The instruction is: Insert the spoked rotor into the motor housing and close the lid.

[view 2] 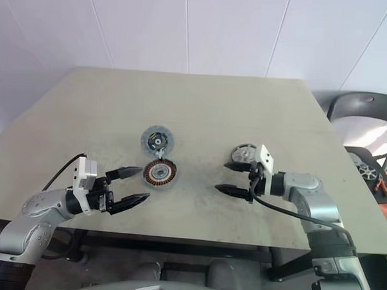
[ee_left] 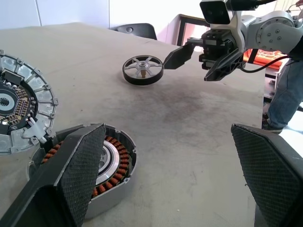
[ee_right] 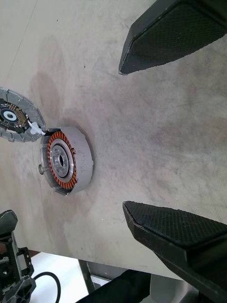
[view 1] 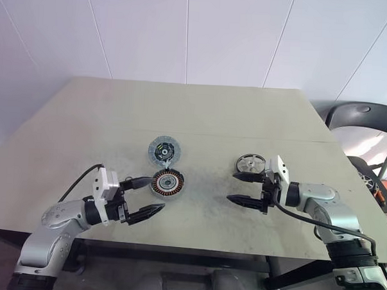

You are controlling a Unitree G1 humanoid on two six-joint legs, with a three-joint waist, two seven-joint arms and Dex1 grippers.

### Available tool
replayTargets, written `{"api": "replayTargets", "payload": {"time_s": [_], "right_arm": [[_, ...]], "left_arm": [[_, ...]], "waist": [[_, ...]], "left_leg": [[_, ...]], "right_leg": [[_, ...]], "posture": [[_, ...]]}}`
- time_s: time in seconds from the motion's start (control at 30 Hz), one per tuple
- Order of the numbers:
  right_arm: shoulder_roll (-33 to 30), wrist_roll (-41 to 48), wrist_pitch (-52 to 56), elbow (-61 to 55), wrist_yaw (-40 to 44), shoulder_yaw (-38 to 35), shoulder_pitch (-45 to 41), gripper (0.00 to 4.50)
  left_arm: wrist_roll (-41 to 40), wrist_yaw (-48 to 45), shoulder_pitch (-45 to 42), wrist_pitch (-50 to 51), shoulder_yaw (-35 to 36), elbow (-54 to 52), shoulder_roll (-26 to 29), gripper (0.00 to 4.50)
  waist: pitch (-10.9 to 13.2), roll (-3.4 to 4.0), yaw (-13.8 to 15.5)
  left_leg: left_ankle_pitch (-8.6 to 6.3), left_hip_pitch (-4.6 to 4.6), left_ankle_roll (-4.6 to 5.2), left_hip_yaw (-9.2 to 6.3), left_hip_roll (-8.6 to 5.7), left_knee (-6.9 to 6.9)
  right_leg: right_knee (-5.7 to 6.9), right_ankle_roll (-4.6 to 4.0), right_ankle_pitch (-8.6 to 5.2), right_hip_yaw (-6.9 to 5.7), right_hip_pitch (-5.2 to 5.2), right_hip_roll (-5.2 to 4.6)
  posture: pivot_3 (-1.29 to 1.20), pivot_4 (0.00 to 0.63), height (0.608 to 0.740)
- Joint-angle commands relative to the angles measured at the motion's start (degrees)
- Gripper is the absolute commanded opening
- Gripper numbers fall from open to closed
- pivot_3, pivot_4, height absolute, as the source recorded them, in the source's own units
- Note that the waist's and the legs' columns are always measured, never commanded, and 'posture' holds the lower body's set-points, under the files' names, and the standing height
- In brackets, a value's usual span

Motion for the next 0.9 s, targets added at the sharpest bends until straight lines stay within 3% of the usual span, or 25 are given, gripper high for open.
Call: {"api": "replayTargets", "payload": {"time_s": [0.03, 0.9], "right_arm": [[0.3, 0.5, -0.4, -0.9, 0.0, -0.2, -1.1, 4.49], [0.6, 0.4, -0.2, -0.7, -0.5, 0.5, -1.3, 4.49]], "left_arm": [[0.1, -0.1, -0.2, -1.1, 0.2, -1.2, 0.1, 4.5], [0.2, 0.1, -0.1, -1.2, 0.0, -1.3, -0.1, 4.5]], "waist": [[0.0, 0.0, 0.0], [0.0, 0.0, 0.0]], "left_leg": [[0.0, 0.0, 0.0, 0.0, 0.0, 0.0], [0.0, 0.0, 0.0, 0.0, 0.0, 0.0]], "right_leg": [[0.0, 0.0, 0.0, 0.0, 0.0, 0.0], [0.01, 0.0, 0.0, 0.0, 0.0, 0.0]], "posture": [[0.0, 0.0, 0.74], [0.0, 0.0, 0.74]]}}
